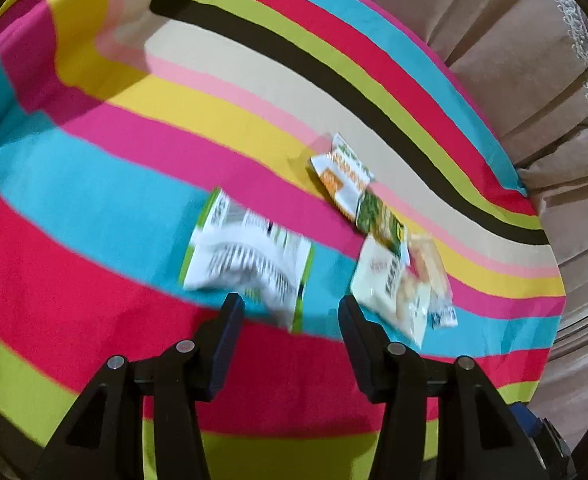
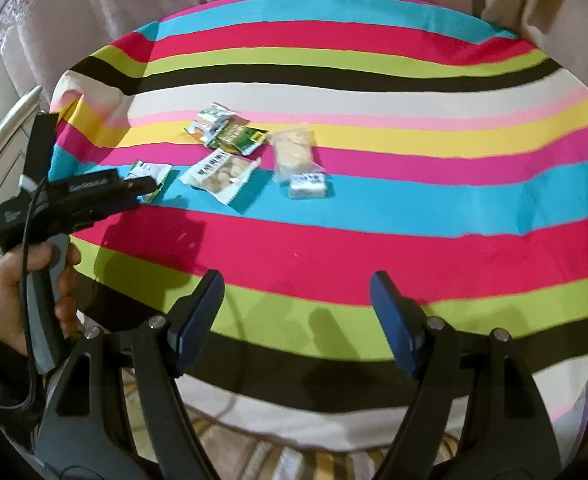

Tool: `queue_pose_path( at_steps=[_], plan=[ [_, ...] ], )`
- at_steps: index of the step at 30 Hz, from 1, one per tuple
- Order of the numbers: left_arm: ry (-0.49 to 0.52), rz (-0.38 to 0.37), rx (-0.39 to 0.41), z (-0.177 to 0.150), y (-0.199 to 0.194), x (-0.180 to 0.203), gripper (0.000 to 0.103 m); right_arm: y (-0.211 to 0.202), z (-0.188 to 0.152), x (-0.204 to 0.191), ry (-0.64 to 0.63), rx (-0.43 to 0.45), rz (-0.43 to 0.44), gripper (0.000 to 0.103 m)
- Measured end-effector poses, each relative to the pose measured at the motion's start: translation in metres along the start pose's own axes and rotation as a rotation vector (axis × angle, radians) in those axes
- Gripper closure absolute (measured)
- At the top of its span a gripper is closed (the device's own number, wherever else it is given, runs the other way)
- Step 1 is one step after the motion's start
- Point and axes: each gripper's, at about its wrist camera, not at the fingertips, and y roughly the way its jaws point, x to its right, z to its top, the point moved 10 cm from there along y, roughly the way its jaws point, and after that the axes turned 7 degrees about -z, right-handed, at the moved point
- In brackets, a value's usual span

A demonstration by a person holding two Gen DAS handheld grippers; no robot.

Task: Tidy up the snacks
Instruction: 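Grasp the white snack packet with the left gripper while the right gripper grasps the white nut packet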

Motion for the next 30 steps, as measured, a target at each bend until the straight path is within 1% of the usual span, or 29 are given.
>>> queue_pose_path(
  at_steps=[4,8,11,14,16,18,20,24,28,30],
  plan=[
    [0.014,0.008,0.012,0.017,0.008,-0.001,0.052,0.013,0.014,-0.014,-0.032,0.006,0.003,0.025],
    [0.057,0.043,0.010,0.033,0.019,0.000,0.052,0.023,0.030,-0.028,-0.073,0.018,0.002,0.025],
    [0.134,0.094,0.003,0.042,0.029,0.004,0.052,0.033,0.044,-0.042,-0.116,0.034,-0.004,0.022],
    [0.254,0.163,-0.007,0.043,0.034,0.008,0.052,0.042,0.058,-0.058,-0.181,0.059,-0.015,0.020],
    [0.329,0.212,-0.009,0.039,0.036,0.011,0.056,0.051,0.065,-0.067,-0.233,0.070,-0.033,0.019],
    [0.371,0.231,-0.009,0.037,0.036,0.012,0.058,0.061,0.070,-0.076,-0.291,0.073,-0.048,0.018],
    [0.360,0.214,0.000,0.037,0.033,0.010,0.060,0.072,0.072,-0.085,-0.336,0.066,-0.041,0.018],
    [0.273,0.146,0.024,0.037,0.022,-0.002,0.061,0.088,0.077,-0.096,-0.398,0.048,-0.020,0.017],
    [0.208,0.112,0.044,0.036,0.011,-0.014,0.061,0.107,0.078,-0.102,-0.443,0.005,0.003,0.017],
    [0.188,0.101,0.049,0.034,0.006,-0.016,0.061,0.117,0.078,-0.103,-0.442,-0.018,0.014,0.018]
  ],
)
